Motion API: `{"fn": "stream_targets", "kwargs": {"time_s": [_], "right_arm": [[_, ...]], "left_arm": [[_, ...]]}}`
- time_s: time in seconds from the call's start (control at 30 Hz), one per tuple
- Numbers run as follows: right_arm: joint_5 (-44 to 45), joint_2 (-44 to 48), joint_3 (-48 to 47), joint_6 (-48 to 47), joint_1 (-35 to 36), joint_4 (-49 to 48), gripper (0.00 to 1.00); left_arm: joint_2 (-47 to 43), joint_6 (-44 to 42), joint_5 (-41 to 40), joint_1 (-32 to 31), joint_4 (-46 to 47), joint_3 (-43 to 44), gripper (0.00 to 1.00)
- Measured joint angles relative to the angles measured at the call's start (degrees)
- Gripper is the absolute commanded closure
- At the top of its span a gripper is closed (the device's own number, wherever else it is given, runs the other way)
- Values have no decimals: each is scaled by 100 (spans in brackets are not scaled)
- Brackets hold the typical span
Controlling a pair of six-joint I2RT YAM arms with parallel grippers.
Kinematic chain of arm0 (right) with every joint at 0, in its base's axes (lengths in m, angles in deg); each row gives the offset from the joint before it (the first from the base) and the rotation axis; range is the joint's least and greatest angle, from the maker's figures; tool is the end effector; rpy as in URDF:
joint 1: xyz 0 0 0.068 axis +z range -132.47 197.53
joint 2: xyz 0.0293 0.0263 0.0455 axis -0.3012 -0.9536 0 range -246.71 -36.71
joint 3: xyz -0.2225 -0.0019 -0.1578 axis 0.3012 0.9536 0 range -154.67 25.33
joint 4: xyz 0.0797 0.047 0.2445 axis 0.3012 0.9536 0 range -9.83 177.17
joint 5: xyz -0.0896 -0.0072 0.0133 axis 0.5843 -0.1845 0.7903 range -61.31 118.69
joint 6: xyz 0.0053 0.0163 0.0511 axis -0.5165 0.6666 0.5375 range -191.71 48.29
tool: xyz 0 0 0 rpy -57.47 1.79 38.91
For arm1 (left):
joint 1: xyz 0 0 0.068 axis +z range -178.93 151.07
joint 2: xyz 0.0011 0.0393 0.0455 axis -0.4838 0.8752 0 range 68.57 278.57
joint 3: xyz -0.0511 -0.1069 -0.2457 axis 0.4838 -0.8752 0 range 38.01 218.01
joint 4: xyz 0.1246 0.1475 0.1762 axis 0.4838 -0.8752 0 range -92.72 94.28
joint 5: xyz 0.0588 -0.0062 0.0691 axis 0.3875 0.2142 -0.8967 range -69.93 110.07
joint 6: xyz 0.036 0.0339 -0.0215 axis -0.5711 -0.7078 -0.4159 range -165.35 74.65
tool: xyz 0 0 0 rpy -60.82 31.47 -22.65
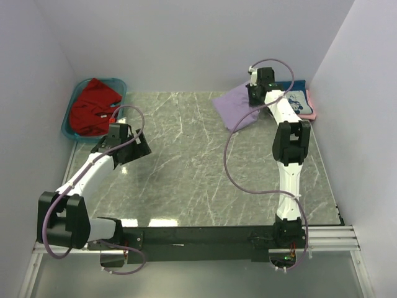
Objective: Fold and stack the t-shirts
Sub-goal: Neatly place the folded tshirt to the corner
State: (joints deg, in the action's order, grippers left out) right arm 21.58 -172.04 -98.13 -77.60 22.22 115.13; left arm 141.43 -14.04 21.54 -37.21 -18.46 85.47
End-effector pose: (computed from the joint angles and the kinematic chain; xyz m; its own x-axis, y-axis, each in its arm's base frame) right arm 0.5324 0.0482 0.2278 -0.7060 -0.1602 -0.6898 -0.2393 0.9707 0.0196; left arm 0.2595 -0.0387 0.2332 -0.7133 -0.4212 -0.5601 -0.2456 0.8988 -0.3632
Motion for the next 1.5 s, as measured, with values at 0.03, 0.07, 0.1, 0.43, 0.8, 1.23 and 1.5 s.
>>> {"fn": "stream_targets", "kwargs": {"time_s": [0.03, 0.07, 0.1, 0.43, 0.8, 1.23, 1.5], "right_arm": [[122, -76, -146, -153, -22, -4, 100], [247, -109, -227, -302, -37, -15, 100], [378, -116, -258, -442, -48, -24, 100], [1095, -116, -297, -1143, -245, -509, 100], [1517, -114, -527, -1613, -509, -964, 100], [1093, -13, -671, -1316, -1178, -1200, 100], [1071, -7, -643, -1252, -1449, -1493, 99]], "left_arm": [[44, 4, 2, 0, 0, 0, 9], [79, 4, 2, 0, 2, 0, 9], [101, 4, 2, 0, 4, 0, 10], [393, -13, -2, 0, 37, -55, 11], [769, -17, 7, 0, 61, -59, 12], [890, -39, 22, 0, 66, -59, 13], [905, -42, 33, 0, 68, -59, 13]]}}
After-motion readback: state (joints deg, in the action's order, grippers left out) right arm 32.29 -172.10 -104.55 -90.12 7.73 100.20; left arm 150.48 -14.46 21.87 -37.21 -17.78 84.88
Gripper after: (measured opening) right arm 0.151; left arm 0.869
